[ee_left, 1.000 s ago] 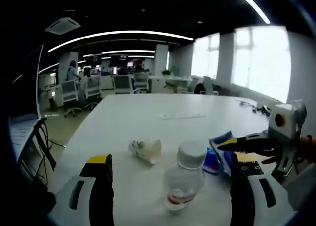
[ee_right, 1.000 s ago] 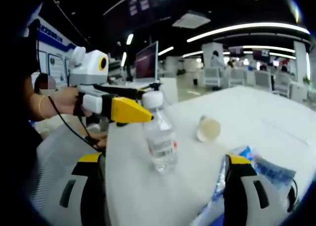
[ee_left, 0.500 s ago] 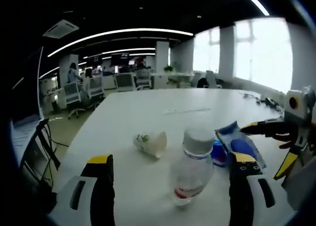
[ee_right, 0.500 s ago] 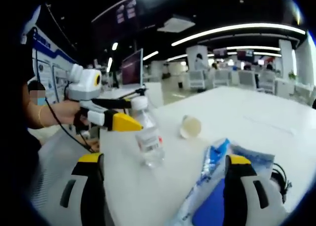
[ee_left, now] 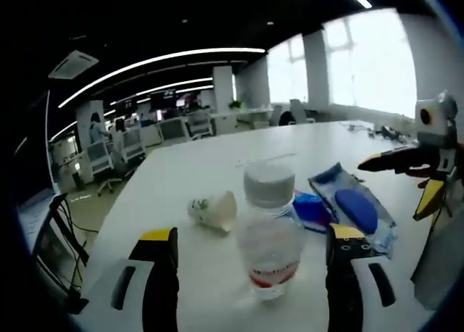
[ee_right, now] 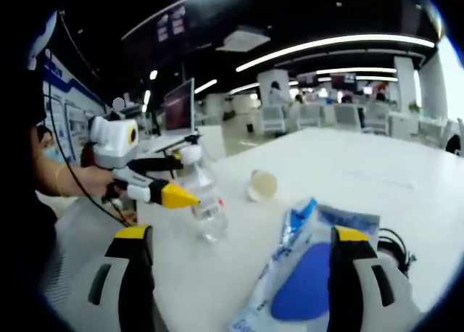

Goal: Arrange the tabletop items into an orderly group along one side of the table until the central work area is clear of visible clutter.

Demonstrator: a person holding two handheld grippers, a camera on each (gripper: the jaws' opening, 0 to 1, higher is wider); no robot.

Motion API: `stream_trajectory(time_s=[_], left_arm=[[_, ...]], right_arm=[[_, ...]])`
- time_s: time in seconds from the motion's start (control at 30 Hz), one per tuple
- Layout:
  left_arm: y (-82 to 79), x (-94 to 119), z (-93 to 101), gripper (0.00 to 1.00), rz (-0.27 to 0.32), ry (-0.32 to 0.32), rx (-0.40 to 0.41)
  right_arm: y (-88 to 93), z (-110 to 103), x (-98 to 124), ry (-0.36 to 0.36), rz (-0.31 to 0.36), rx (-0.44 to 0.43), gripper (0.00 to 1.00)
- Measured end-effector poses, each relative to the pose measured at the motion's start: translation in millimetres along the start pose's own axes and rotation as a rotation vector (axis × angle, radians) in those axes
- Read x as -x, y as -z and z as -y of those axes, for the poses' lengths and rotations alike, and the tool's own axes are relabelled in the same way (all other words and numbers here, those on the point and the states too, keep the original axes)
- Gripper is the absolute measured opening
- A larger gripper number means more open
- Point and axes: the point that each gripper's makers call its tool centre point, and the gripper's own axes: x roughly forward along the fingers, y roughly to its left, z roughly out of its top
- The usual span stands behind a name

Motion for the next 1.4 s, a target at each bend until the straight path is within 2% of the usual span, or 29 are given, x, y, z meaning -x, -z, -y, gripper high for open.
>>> stream_trajectory(time_s=[0.13, 0.2, 0.27, 0.47, 0.77, 1.07, 1.2, 1.4], left_arm=[[4.9, -4.4, 4.4, 0.73, 0.000, 0.044, -0.049], [3.2, -6.3, 9.9, 0.73, 0.020, 0.093, -0.025], [2.2, -7.6, 9.8, 0.72, 0.035, 0.110, -0.014], [3.7, -13.9, 15.6, 0.66, 0.037, 0.169, -0.079], [5.3, -19.8, 17.5, 0.53, 0.029, 0.202, -0.054], [7.6, -21.1, 19.7, 0.51, 0.016, 0.234, -0.060], [13.4, -22.7, 21.9, 0.46, -0.008, 0.252, -0.053], [17.9, -24.2, 25.4, 0.48, -0.024, 0.265, -0.083]], right_arm=[[1.5, 1.9, 3.5, 0.008, -0.004, 0.003, 0.99], [1.4, 3.2, 5.5, 0.011, -0.005, 0.004, 0.99], [-0.2, 4.2, 8.2, 0.013, 0.000, 0.004, 0.99], [-4.4, 6.3, 13.0, 0.023, 0.001, 0.009, 0.99], [-14.3, 7.8, 17.7, 0.027, 0.030, 0.008, 0.98], [-14.9, 11.3, 21.7, 0.036, 0.028, 0.009, 0.98], [-13.7, 13.4, 24.0, 0.042, 0.023, 0.007, 0.98], [-10.4, 16.6, 27.1, 0.051, 0.014, 0.004, 0.98]])
